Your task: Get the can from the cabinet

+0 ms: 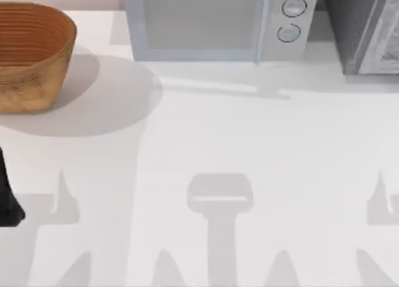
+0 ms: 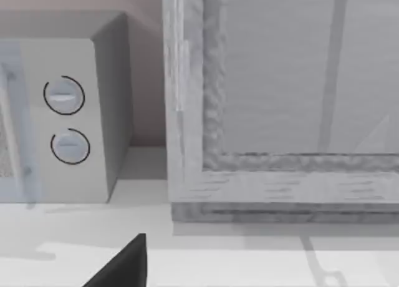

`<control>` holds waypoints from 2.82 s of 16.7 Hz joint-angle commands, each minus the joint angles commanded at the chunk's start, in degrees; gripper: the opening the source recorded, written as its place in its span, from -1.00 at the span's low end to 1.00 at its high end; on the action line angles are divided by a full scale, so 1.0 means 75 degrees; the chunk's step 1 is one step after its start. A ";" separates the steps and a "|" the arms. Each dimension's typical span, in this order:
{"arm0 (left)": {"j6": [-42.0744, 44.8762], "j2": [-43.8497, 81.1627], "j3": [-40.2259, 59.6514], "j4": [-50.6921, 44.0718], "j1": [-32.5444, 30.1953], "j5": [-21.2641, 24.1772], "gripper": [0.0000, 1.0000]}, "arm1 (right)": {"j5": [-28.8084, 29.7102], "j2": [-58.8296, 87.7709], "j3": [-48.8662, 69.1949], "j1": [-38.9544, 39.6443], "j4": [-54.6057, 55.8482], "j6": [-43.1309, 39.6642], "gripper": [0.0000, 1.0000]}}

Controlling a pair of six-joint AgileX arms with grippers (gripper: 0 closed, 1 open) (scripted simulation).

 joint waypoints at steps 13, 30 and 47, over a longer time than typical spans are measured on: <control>0.0000 0.0000 0.0000 0.0000 0.0000 0.0000 1.00 | 0.0607 0.4032 0.5032 0.0570 -0.1240 0.0055 1.00; 0.0000 0.0000 0.0000 0.0000 0.0000 0.0000 1.00 | 0.1503 1.0139 1.3307 0.1411 -0.3189 0.0120 1.00; 0.0000 0.0000 0.0000 0.0000 0.0000 0.0000 1.00 | 0.2131 1.0142 1.2291 0.1976 -0.2119 0.0088 1.00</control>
